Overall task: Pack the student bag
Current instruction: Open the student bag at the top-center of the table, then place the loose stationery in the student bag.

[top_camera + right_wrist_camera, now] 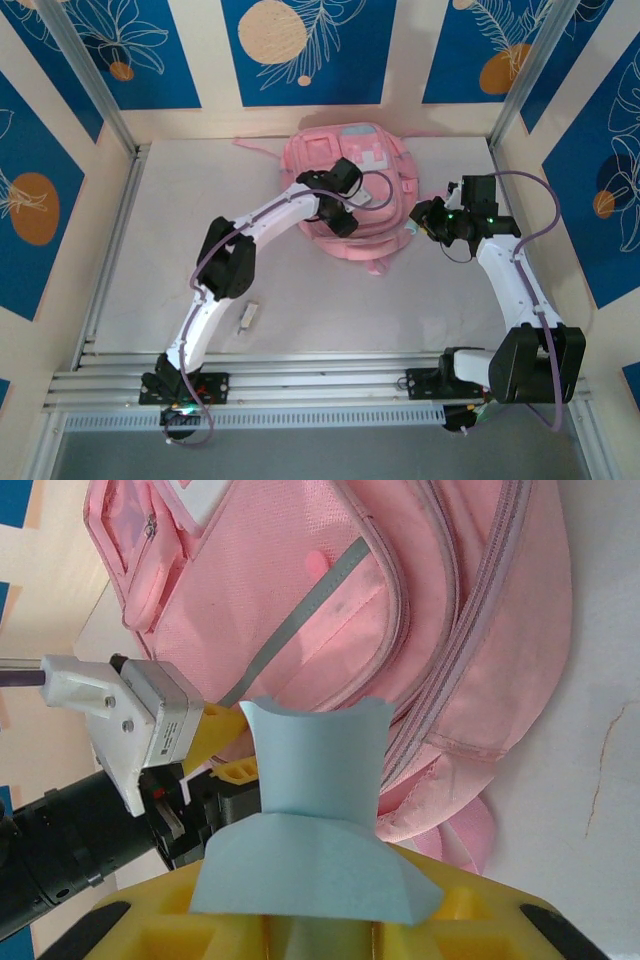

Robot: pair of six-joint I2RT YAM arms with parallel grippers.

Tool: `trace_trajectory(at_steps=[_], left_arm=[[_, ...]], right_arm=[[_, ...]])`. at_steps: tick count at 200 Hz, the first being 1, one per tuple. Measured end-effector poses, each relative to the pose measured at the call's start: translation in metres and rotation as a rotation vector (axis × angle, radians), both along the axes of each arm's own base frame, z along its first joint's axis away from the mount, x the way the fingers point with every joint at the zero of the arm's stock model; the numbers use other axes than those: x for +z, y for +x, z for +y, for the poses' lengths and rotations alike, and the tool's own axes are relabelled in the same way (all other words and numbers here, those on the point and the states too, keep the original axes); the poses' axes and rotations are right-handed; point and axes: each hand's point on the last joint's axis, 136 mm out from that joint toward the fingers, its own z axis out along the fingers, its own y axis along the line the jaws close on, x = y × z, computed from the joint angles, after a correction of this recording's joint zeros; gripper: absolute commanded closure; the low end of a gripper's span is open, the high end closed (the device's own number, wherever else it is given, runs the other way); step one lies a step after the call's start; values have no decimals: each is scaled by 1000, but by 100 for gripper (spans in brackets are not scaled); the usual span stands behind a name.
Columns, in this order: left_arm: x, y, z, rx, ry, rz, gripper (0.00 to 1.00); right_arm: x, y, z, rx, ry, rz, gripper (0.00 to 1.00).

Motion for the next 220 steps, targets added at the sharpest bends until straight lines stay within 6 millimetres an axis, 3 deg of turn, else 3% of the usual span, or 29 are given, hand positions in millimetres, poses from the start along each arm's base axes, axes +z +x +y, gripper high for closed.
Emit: trace_trajectory(at_steps=[20, 24, 30, 99, 126, 147, 182, 220], left_arm=[[1, 2, -1, -2, -3, -14, 75], [1, 2, -2, -7, -2, -15, 82], [1, 2, -2, -6, -4, -13, 100], [11, 2, -7, 29, -119, 71, 100], [32, 6, -7, 90, -228, 134, 100], [59, 11, -6, 129, -311, 147, 100], [99, 24, -8, 177, -421, 122, 100], [114, 30, -13, 220, -485, 125, 100]], right_arm=[[0, 0, 0, -1, -2, -1, 71], [0, 0, -1, -2, -2, -1, 71], [0, 0, -1, -4, -4, -1, 71], [5, -1, -2, -11, 1, -13, 72], [4, -2, 0, -13, 12, -10, 72], [2, -2, 5, -10, 29, -5, 73], [-7, 5, 32, 34, 80, 13, 73], [-41, 24, 71, 75, 115, 104, 73]])
